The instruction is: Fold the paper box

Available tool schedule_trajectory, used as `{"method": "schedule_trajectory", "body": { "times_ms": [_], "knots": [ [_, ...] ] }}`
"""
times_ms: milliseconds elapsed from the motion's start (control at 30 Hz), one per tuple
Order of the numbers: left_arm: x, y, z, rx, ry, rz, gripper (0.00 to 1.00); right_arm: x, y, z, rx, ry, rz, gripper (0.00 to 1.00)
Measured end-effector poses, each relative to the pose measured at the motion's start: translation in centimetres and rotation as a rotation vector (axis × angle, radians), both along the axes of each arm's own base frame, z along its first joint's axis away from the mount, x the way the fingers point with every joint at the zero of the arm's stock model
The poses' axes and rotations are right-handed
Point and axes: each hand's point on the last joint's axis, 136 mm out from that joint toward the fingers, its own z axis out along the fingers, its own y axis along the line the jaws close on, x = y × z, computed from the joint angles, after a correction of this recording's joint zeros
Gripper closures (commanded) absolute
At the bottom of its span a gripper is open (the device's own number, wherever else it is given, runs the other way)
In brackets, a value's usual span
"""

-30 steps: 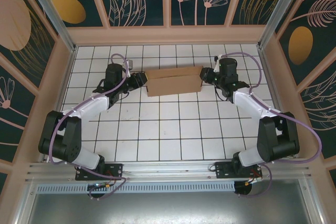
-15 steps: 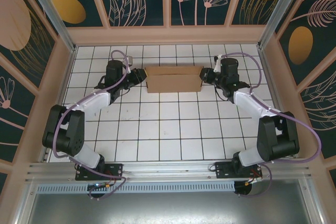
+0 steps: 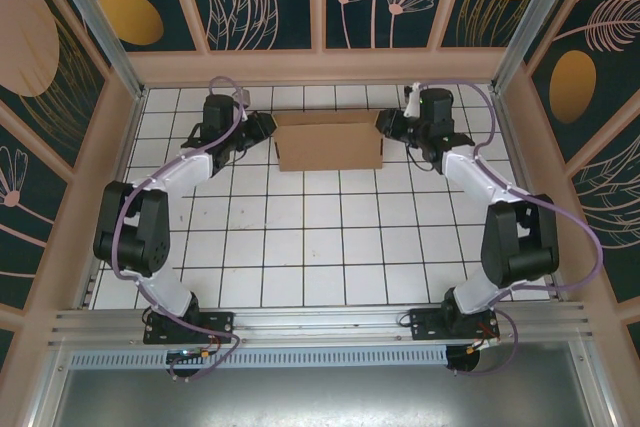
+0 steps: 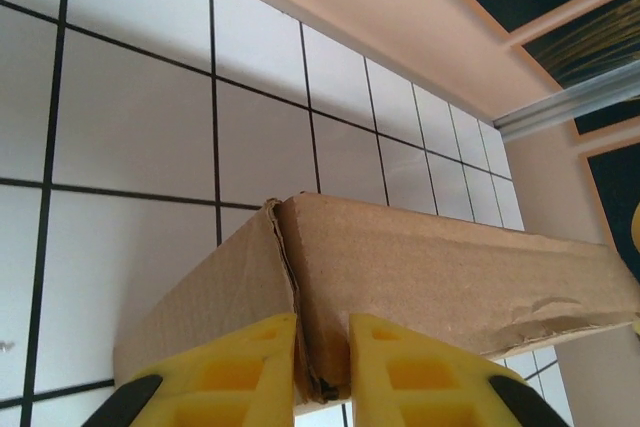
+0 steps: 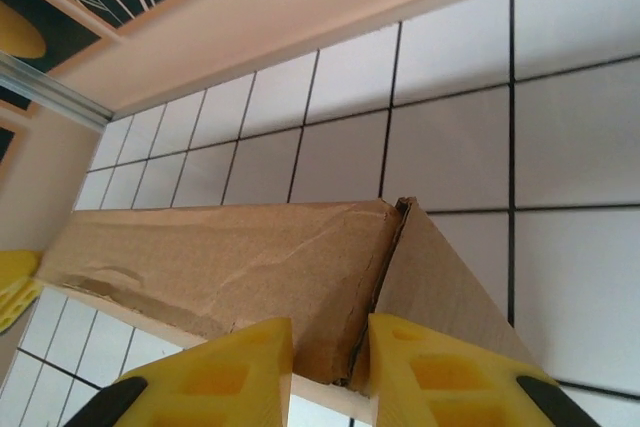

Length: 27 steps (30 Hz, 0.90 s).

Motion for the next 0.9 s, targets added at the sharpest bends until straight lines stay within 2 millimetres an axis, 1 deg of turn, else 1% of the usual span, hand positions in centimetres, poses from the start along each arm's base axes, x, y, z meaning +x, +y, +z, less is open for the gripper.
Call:
{"method": "schedule_trajectory", "body": {
  "times_ms": [133,200,267,333,400,433,467,533,667,733,800,900],
  "knots": [
    [2.0,0.3,0.9,0.001,-0.020,0.021,0.82,1.7,0.4,1.7,0.019,-0.044,0.012,0.75],
    [2.6,0.4,1.4,0.008,-0.039,0.030,0.82,2.1,0.5,2.3,0.029,-0.071,0.015,0.75],
    [2.7,0.6,1.6,0.014,-0.049,0.036,0.83,2.2,0.6,2.3,0.036,-0.089,0.019,0.75],
    [2.4,0.7,1.0,0.017,-0.055,0.041,0.82,1.9,0.7,1.4,0.050,-0.100,0.021,0.76],
    [1.4,1.0,-0.6,0.016,-0.047,0.045,0.81,0.7,0.5,-1.3,0.056,-0.072,0.025,0.76],
    [0.6,0.9,-1.1,0.001,-0.055,0.036,0.81,-0.1,0.4,-3.2,0.054,-0.042,0.022,0.76],
    [0.0,0.9,-1.0,-0.004,-0.073,0.033,0.81,-0.7,0.3,-4.1,0.068,-0.044,0.026,0.76],
    [-1.3,1.1,-1.0,-0.008,-0.090,0.033,0.81,-1.5,0.5,-3.5,0.073,-0.078,0.037,0.76],
    [-3.7,1.7,-1.3,-0.011,-0.106,0.042,0.81,-3.7,1.0,-4.0,0.045,-0.095,0.045,0.75],
    [-4.7,1.6,-1.6,-0.004,-0.102,0.042,0.81,-4.9,0.9,-4.4,0.040,-0.096,0.043,0.75],
    [-5.8,1.2,-2.3,0.007,-0.087,0.037,0.81,-6.1,0.6,-4.9,0.031,-0.093,0.033,0.75],
    [-7.4,0.6,-4.0,0.024,-0.045,0.026,0.81,-7.7,0.1,-6.5,0.011,-0.072,0.012,0.72]
  ]
}}
